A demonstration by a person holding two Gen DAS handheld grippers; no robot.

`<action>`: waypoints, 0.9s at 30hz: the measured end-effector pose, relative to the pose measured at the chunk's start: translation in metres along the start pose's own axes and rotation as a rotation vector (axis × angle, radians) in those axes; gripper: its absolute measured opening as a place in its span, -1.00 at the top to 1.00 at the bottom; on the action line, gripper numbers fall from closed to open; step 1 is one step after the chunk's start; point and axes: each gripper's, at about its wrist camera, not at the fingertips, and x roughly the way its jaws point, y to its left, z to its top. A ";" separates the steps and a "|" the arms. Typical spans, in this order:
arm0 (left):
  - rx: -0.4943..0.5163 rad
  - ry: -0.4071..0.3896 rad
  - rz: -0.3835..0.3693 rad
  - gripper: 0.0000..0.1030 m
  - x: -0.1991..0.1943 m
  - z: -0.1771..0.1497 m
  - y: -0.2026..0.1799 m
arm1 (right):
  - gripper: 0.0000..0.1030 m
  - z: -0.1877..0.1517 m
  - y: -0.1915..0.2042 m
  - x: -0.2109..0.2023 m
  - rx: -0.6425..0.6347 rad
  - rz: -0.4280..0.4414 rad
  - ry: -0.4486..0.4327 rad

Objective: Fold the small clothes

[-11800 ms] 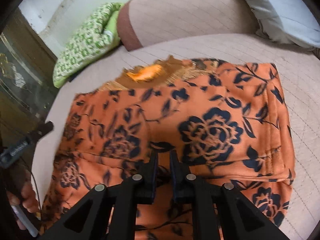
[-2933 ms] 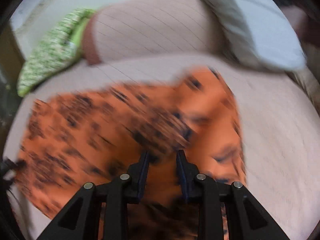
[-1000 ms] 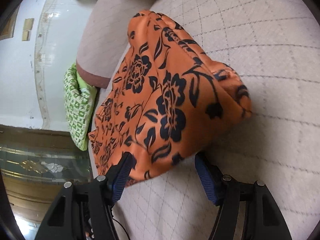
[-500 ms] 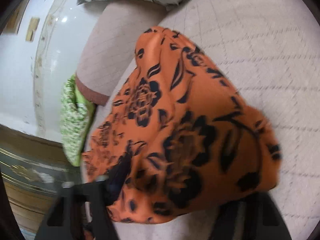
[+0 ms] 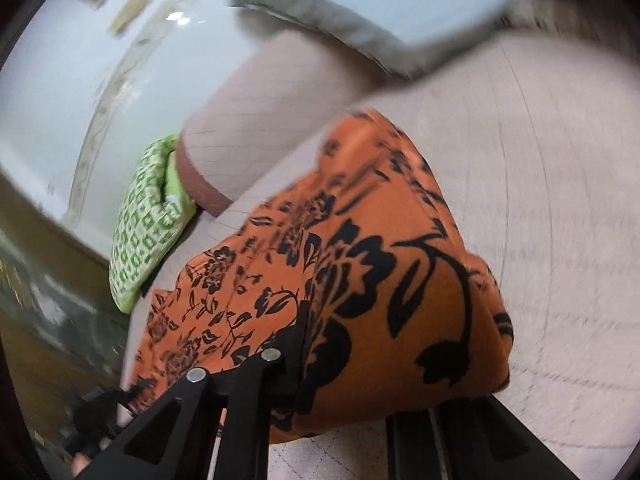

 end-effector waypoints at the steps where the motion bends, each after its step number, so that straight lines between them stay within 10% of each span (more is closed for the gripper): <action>1: 0.017 -0.001 0.010 0.70 -0.003 -0.002 -0.001 | 0.73 -0.001 0.005 -0.006 -0.024 -0.003 -0.008; 18: 0.094 0.067 0.165 0.76 -0.046 -0.047 0.039 | 0.81 -0.033 -0.065 -0.071 0.075 -0.044 0.123; 20: 0.054 0.057 0.162 0.61 -0.046 -0.047 0.044 | 0.73 -0.034 -0.070 -0.064 0.125 -0.043 0.184; 24: 0.066 0.090 0.063 -0.45 -0.037 -0.043 0.038 | 0.73 -0.038 -0.065 -0.071 0.144 -0.039 0.245; 27: 0.040 0.079 0.044 -0.56 -0.034 -0.042 0.033 | 0.73 -0.049 -0.060 -0.077 0.197 -0.011 0.289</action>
